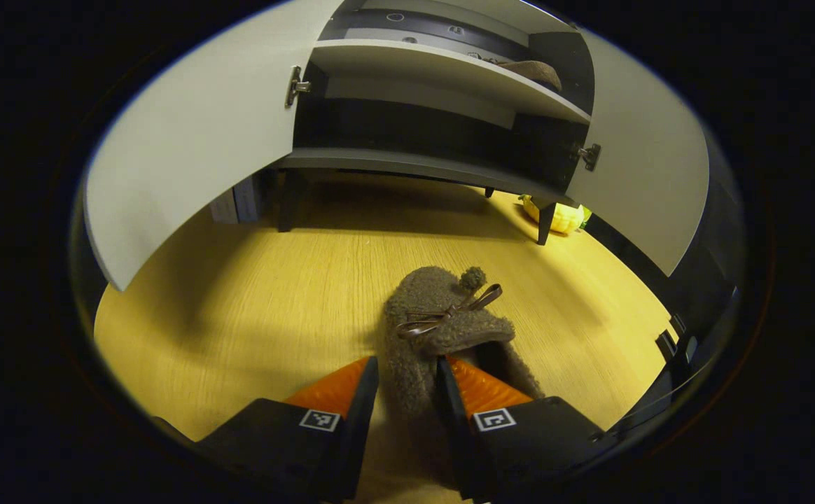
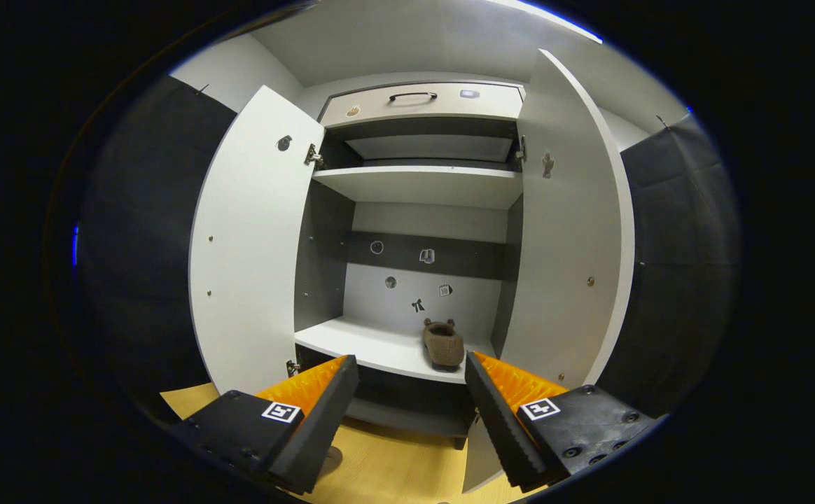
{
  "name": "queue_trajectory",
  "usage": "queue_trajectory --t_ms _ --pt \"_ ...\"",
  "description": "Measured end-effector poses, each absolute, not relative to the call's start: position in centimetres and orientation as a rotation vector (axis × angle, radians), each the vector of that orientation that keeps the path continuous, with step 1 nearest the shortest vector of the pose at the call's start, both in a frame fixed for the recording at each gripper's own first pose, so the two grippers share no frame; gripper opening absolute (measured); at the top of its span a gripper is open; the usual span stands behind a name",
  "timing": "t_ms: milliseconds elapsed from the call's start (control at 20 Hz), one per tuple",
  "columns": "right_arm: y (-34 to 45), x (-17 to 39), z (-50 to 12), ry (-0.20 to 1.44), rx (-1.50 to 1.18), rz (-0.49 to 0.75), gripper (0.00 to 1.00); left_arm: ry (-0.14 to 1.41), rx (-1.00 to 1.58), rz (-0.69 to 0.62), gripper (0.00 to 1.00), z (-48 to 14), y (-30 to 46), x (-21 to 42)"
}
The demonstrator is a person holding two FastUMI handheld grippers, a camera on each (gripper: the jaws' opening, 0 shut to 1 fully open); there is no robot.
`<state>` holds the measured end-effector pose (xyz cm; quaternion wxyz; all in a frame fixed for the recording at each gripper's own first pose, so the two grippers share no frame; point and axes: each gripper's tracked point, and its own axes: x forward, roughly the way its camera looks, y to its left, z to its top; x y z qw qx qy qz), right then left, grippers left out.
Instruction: Grab one shoe with the right hand and put it into the shoe cabinet, grab the other shoe with the left hand and put it into the shoe cabinet; then close the right door with the right hand and the left door with the left hand.
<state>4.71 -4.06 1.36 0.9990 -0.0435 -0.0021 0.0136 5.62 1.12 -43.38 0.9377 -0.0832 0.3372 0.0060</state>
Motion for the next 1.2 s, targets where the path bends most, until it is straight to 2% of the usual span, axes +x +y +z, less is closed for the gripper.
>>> queue_trajectory --t_ms 50,100,250,300,400,700,900,1200 --pt "-4.3 4.7 0.9 0.011 -0.093 0.025 0.98 0.686 -0.155 0.017 0.50 -43.5 1.2 5.9" --pt "-4.6 4.6 0.5 0.026 -0.099 0.023 0.98 0.685 -0.138 0.023 0.40 -43.5 1.3 6.0" --pt "-4.9 4.4 -0.3 0.053 -0.099 0.028 0.98 0.684 -0.103 0.053 0.25 -43.5 2.1 6.2" --pt "-4.9 4.4 -0.5 0.059 -0.095 0.030 0.98 0.690 -0.105 0.054 0.13 -43.5 2.2 6.2" --pt "-5.2 4.4 -0.8 0.068 -0.093 0.032 0.98 0.695 -0.106 0.045 0.06 -43.4 2.2 6.3" --pt "-5.1 4.3 -1.2 0.079 -0.097 0.061 0.98 0.692 -0.101 0.009 0.05 -40.9 1.8 5.7" --pt "-4.3 4.9 -1.0 0.065 -0.072 0.107 0.98 0.554 -0.099 -0.031 0.05 -31.3 1.0 5.1" --pt "-2.9 5.6 -0.9 0.045 -0.034 0.181 0.98 0.327 -0.029 0.069 0.05 -13.3 4.1 8.2"
